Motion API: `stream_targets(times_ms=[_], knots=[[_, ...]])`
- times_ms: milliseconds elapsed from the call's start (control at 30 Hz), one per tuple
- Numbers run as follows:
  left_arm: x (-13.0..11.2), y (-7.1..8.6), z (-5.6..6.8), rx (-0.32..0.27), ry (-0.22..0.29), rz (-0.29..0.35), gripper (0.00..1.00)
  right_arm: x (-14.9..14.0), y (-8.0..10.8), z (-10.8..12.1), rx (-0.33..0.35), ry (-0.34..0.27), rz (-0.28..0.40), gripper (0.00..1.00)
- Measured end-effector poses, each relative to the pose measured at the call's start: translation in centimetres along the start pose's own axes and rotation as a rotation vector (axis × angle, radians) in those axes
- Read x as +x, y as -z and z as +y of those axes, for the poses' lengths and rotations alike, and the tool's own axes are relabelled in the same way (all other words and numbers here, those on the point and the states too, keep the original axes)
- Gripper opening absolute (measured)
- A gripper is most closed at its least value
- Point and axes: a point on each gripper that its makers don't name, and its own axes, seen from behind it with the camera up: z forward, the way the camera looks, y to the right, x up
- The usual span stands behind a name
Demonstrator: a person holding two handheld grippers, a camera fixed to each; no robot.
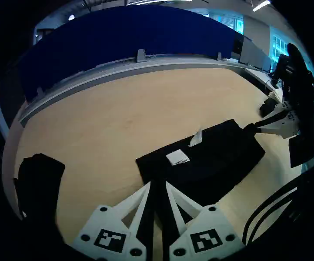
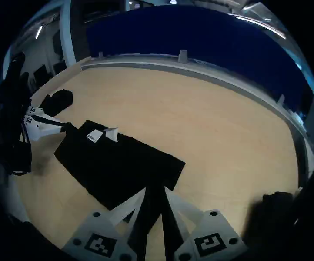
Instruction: Fold towel
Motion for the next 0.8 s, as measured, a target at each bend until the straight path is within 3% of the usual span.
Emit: stream_targets(times_ms=[500,600,700,800], knots=[[0.3,-1.4,-1.0,0.025,0.009,-0.005,0.22,-0.1,-1.3,1.3,-0.07,0.007,-0.001,0.27],[0.5,-1.6,-1.2,0.033,0.005,-0.006,0.32,0.2,-1.5,1.6,-0.081,0.005,0.004,0.32],[0.6,-1.6,-1.4,0.04,0.003,-0.007,0.42,0.6,-1.5,1.8,-0.09,0.002,0.012,0.46],[0.7,-1.4,-1.4,0.039,0.004,-0.007,0.63,1.0,-1.5,2.1,-0.098,-0.002,0.022,0.63]])
